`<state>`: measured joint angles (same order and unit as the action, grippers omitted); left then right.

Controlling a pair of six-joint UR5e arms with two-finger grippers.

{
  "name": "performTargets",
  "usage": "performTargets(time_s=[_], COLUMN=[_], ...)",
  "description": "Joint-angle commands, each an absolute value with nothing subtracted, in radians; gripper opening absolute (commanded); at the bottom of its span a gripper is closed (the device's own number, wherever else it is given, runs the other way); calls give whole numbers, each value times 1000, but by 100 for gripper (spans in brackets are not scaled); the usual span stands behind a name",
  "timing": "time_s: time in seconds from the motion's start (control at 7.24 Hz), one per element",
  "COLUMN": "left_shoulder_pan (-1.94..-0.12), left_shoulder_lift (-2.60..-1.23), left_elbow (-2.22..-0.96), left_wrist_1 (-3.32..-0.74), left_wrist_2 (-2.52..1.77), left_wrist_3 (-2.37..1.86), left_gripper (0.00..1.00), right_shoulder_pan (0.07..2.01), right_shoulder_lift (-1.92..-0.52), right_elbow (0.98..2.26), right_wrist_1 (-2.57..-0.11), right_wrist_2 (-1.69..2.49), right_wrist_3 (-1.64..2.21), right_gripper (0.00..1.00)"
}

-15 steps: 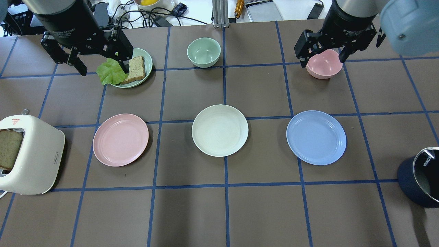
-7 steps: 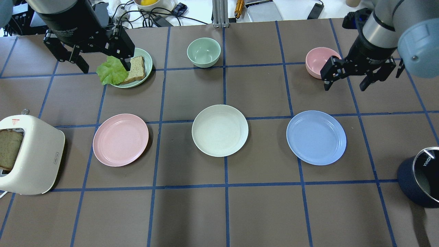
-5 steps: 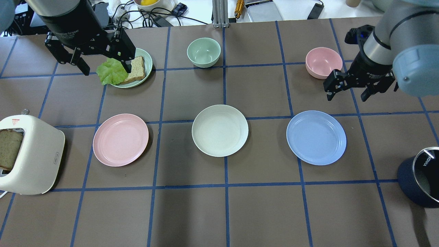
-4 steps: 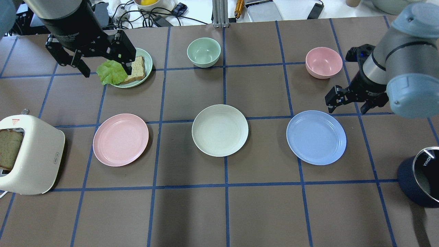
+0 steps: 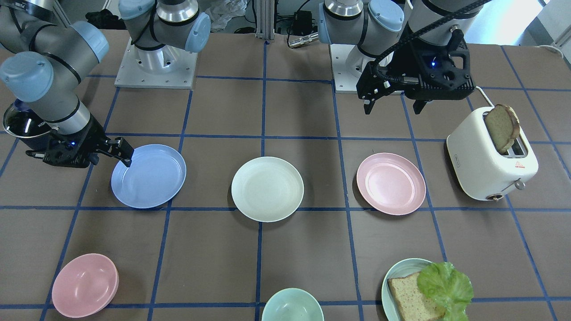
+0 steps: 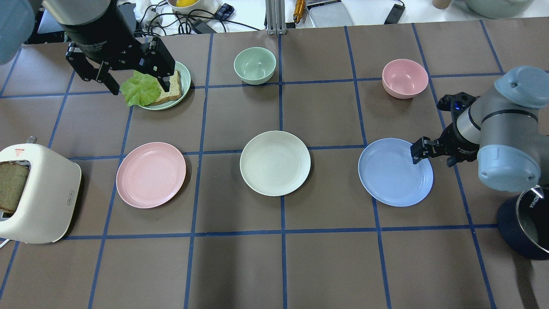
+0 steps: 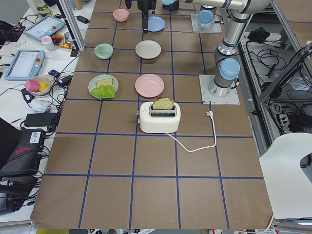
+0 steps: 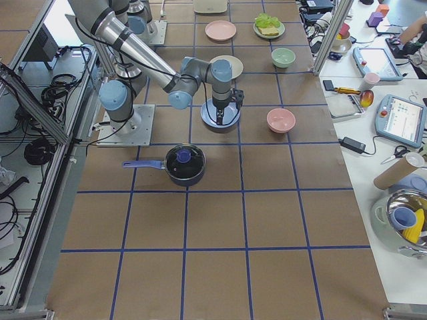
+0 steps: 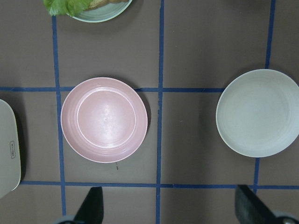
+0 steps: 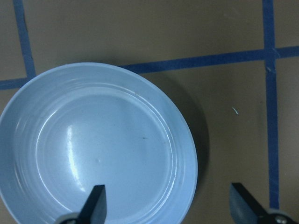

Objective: Stack three plates with pink and blue
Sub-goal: 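Grasp the blue plate rim with the right gripper while the left gripper approaches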

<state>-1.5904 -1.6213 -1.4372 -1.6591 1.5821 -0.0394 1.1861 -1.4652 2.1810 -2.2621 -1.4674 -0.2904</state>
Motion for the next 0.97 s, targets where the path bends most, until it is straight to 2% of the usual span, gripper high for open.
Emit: performTargets(time_s=[0.0, 0.28, 0.41, 0.55, 0.69, 0.83], left_shoulder_pan=[-1604, -1643, -1655, -1667, -1677, -1677], left_shoulder_lift=[-1632, -1650, -1661, -1664, -1661, -1629], left_elbow=[-1445, -1453, -1460, -1492, -1547, -1619], left_wrist_1=[-1637, -1637, -1637, -1602, -1553, -1496], left_wrist_2=[1582, 1583, 1583, 1582, 1583, 1592], left_wrist_3=[-44, -57, -57, -58, -55, -61], left_gripper=[100, 100, 100, 100, 100, 100], right_shoulder_pan=[1152, 1152, 1152, 1151, 1150, 1150], right_shoulder_lift=[-1424, -1420, -1402, -1391, -1390, -1388], right_elbow=[2189, 2187, 2187, 2186, 2186, 2187], right_wrist_1=[-2280, -2279, -2272, -2278, -2278, -2278], right_wrist_2=[-1434, -1436, -1436, -1436, -1436, -1436], right_wrist_3=[-339, -341, -341, -342, -371, -382], right_gripper=[90, 89, 80, 79, 70, 70])
